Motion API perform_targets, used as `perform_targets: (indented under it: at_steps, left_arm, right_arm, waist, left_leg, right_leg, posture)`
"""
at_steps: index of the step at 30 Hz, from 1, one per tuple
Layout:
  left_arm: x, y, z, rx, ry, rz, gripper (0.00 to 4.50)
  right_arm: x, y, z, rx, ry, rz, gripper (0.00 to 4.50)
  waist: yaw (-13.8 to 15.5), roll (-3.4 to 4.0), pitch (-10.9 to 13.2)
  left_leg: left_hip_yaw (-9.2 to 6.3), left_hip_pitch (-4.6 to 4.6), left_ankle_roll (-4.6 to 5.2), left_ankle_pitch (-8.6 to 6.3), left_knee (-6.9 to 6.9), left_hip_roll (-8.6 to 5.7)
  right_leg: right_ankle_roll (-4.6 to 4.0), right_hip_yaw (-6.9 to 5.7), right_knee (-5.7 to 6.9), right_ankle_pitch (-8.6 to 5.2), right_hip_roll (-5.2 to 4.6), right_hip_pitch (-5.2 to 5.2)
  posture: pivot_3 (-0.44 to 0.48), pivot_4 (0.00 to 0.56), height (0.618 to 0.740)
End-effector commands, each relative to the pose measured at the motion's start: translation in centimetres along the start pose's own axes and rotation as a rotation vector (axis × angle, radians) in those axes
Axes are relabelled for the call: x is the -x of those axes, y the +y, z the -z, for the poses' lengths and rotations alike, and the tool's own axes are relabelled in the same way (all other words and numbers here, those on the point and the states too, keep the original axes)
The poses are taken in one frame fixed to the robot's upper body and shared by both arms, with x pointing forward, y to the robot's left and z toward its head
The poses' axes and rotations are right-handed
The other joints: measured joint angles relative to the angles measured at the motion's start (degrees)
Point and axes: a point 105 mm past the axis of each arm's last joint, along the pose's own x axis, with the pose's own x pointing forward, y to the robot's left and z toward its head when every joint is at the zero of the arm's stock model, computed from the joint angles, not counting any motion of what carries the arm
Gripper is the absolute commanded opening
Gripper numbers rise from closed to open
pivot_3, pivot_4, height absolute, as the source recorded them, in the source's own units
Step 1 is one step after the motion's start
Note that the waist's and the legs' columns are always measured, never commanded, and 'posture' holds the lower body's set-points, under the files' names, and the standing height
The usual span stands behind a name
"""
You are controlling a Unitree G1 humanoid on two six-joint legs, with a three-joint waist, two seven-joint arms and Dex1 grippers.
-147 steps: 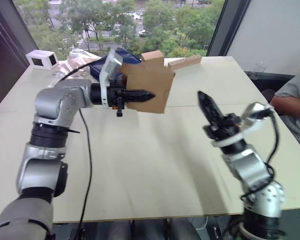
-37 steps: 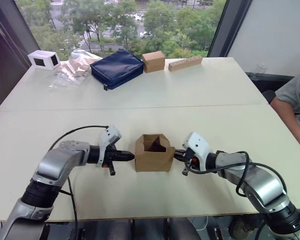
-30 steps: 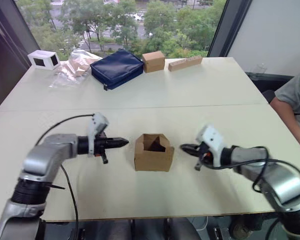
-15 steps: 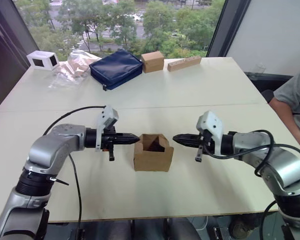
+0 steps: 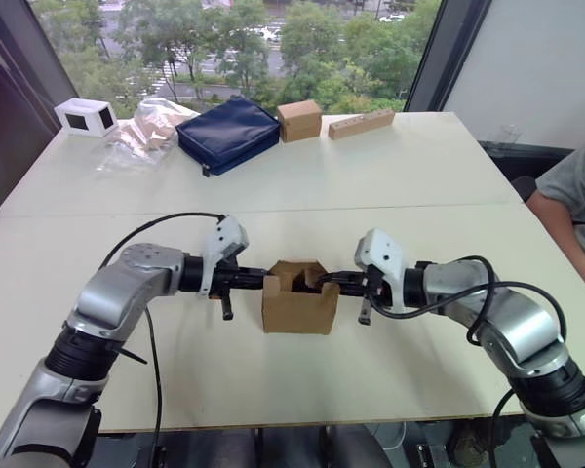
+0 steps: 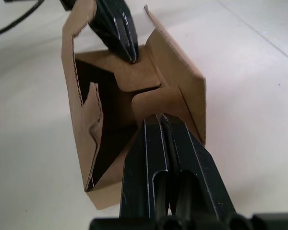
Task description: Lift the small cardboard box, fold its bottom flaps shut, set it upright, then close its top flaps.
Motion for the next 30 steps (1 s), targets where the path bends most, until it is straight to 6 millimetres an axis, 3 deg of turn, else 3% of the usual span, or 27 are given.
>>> perform_targets:
  at_steps: [1, 8, 15, 20, 25, 30]
  left_arm:
    - [-0.2, -0.2, -0.1, -0.028, 0.003, -0.001, 0.03]
    - [0.3, 0.0, -0.6, -0.022, -0.032, -0.015, 0.03]
    - [3.7, 0.4, -4.1, 0.086, -0.191, 0.008, 0.03]
    - [4.2, 3.6, -3.1, 0.035, -0.135, -0.141, 0.03]
    - [2.6, 5.7, -1.8, 0.040, -0.119, -0.164, 0.03]
    - [0.3, 6.5, -0.2, 0.076, -0.104, -0.103, 0.03]
  right_arm:
    - [0.0, -0.4, -0.5, 0.045, -0.010, 0.010, 0.00]
    - [0.2, -1.0, -0.6, 0.042, -0.028, 0.031, 0.00]
    - [4.1, -2.2, -3.2, -0.017, -0.161, 0.123, 0.00]
    - [7.0, -2.5, -4.5, -0.044, -0.203, 0.198, 0.00]
    - [6.9, 1.2, -6.0, -0.077, -0.234, 0.034, 0.00]
    - [5.5, 5.8, -5.2, -0.070, -0.143, -0.115, 0.00]
  waist:
    - [0.00, 0.00, 0.00]
    - [0.02, 0.00, 0.00]
    - [0.06, 0.00, 0.01]
    - [0.04, 0.00, 0.01]
    - [0.11, 0.00, 0.01]
    - [0.12, -0.01, 0.01]
  left_leg:
    - [0.00, 0.00, 0.00, 0.00, 0.00, 0.00]
    - [0.00, 0.00, 0.00, 0.00, 0.00, 0.00]
    - [-0.02, -0.02, 0.00, 0.00, 0.00, 0.01]
    - [-0.02, 0.00, 0.01, 0.00, -0.01, 0.00]
    - [-0.02, -0.01, 0.01, -0.01, -0.01, 0.01]
    - [-0.02, -0.03, 0.01, -0.01, -0.01, 0.00]
  right_leg:
    - [0.00, 0.00, 0.00, 0.00, 0.00, 0.00]
    - [0.00, 0.00, 0.00, 0.00, 0.00, 0.00]
    - [0.00, -0.01, 0.00, 0.00, -0.01, -0.01]
    - [0.00, -0.02, 0.00, 0.00, -0.02, 0.00]
    - [0.00, -0.03, -0.01, 0.00, 0.01, 0.01]
    - [0.00, -0.03, -0.03, 0.00, -0.01, 0.00]
  posture:
    - [0.000, 0.150, 0.740]
    - [0.000, 0.150, 0.740]
    - [0.000, 0.150, 0.740]
    - [0.000, 0.150, 0.740]
    - [0.000, 0.150, 0.740]
    - [0.000, 0.150, 0.740]
